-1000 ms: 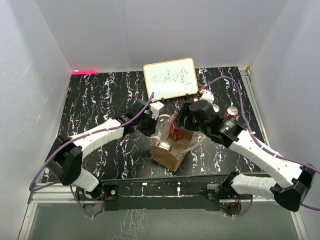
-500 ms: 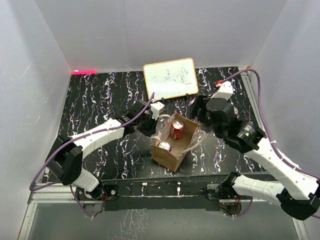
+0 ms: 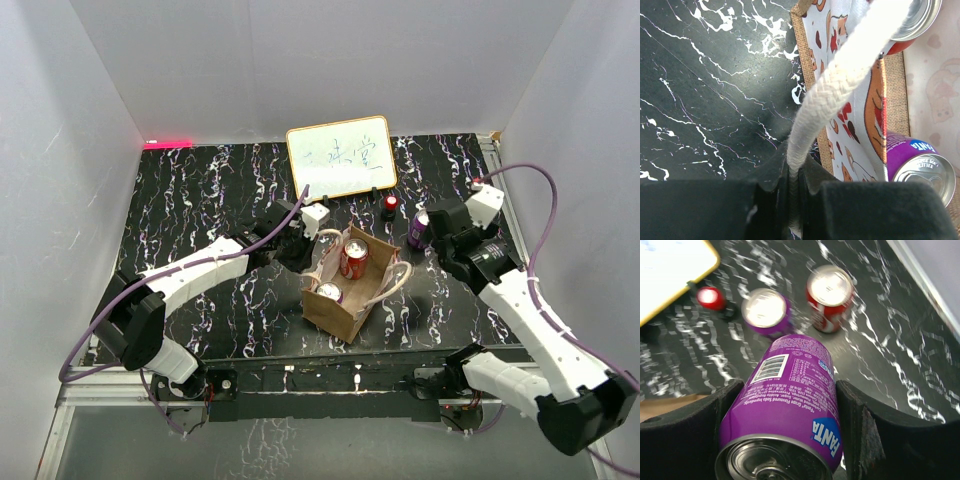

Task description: Take the beverage out of the canvas bag

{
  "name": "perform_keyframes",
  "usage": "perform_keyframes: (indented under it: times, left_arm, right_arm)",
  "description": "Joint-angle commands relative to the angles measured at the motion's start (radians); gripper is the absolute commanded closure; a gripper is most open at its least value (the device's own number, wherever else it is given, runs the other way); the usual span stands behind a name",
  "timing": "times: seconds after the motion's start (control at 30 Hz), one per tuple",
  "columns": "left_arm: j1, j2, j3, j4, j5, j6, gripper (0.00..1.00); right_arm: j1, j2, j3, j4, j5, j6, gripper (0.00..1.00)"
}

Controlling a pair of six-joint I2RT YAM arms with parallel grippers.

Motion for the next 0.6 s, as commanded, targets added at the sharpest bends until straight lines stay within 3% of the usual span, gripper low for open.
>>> perform_keyframes:
  times: [0.0, 0.17, 0.57]
  left_arm:
    - [-0.009, -0.021, 0.026, -0.023, -0.005, 0.007, 0.99]
    - [-0.011, -0.026, 0.026, -0.025, -0.003, 0.007, 0.98]
    - [-0.011, -0.017, 0.027, -0.026, -0.007, 0.009, 0.99]
  right_arm:
    - [-0.172, 0.020, -0.076, 0.088, -0.249, 0.034, 0.93]
    - [-0.250, 0.102, -0.128, 0.171, -0.427, -0.023, 0.93]
    - [-0.304, 0.318, -0.041, 0.223, -0.419, -0.142, 0.92]
